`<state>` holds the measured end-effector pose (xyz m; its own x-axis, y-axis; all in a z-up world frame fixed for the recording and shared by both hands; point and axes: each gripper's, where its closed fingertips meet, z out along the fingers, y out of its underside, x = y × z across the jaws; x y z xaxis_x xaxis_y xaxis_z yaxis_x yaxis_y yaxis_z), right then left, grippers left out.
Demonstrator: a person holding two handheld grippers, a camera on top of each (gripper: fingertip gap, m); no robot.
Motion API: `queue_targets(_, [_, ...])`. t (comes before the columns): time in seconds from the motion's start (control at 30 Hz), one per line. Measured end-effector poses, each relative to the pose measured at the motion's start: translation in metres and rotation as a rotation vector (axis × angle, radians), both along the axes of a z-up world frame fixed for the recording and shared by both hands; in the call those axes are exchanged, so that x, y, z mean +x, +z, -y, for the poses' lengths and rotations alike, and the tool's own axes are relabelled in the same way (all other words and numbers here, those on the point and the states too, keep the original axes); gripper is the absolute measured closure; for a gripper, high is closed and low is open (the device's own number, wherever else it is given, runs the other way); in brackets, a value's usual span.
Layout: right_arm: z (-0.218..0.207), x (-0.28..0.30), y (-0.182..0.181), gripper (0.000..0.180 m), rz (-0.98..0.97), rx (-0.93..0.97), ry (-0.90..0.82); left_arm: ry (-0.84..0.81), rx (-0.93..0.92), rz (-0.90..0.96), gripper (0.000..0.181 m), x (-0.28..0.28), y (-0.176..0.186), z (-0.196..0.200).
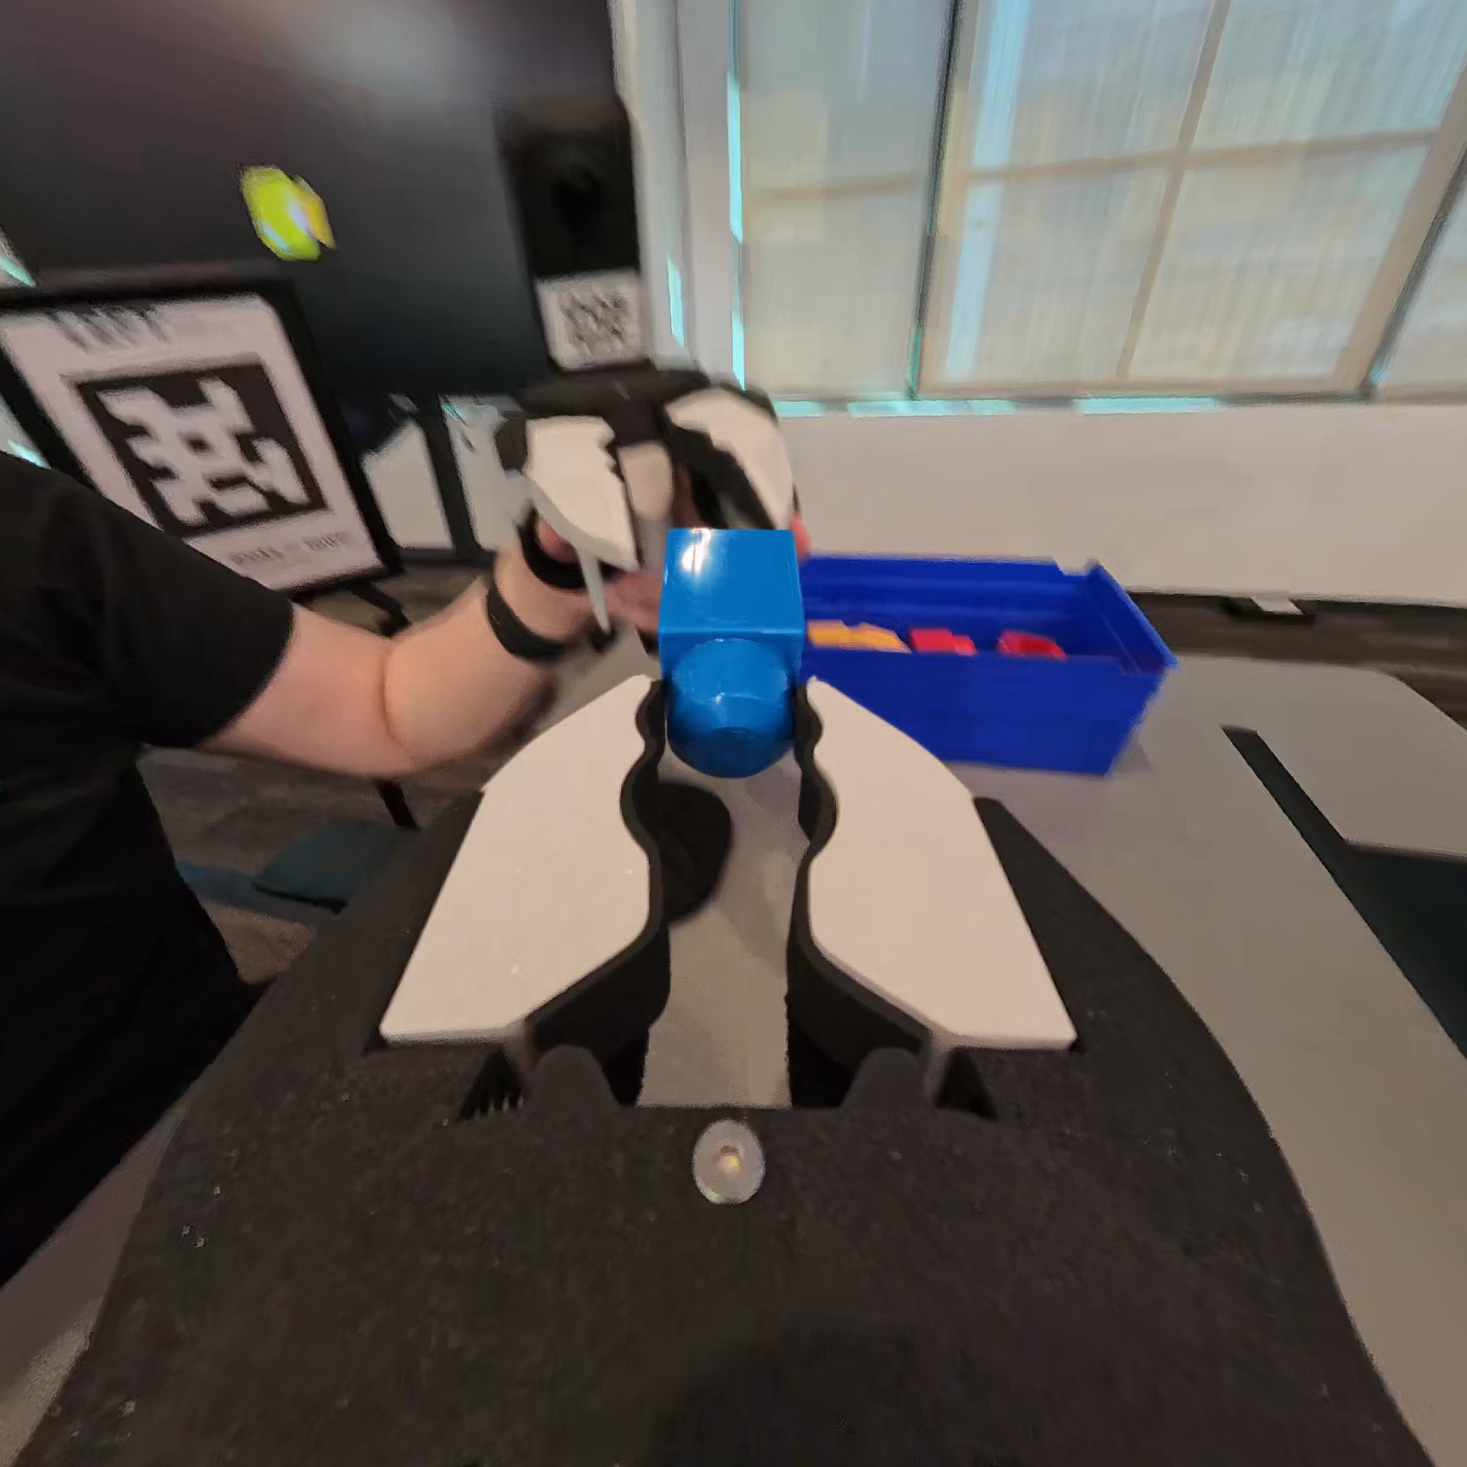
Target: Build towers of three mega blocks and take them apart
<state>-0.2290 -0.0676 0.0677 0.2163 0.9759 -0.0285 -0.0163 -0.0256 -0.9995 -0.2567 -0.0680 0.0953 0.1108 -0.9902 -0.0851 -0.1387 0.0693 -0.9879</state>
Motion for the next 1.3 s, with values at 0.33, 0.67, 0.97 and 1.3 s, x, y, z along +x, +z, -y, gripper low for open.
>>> queue_targets(0.33, [0.008, 0.009, -0.056, 0.149, 0.577, 0.118, -0.081, -0.038, 0.239, -0.567, 0.125, 0.030, -0.076, 0.008])
queue_targets(0.67, [0.013, 0.008, -0.049, 0.148, 0.559, 0.181, -0.072, 0.036, 0.225, -0.384, 0.143, 0.041, -0.086, 0.010])
queue_targets(0.97, [-0.040, 0.011, 0.019, 0.130, -0.096, -0.231, -0.382, 0.466, 0.252, -0.116, 0.144, 0.028, -0.049, -0.046])
queue_targets(1.3, [-0.047, -0.015, -0.005, 0.143, -0.138, -0.388, -0.399, 0.556, 0.266, -0.039, 0.145, 0.034, -0.036, -0.051])
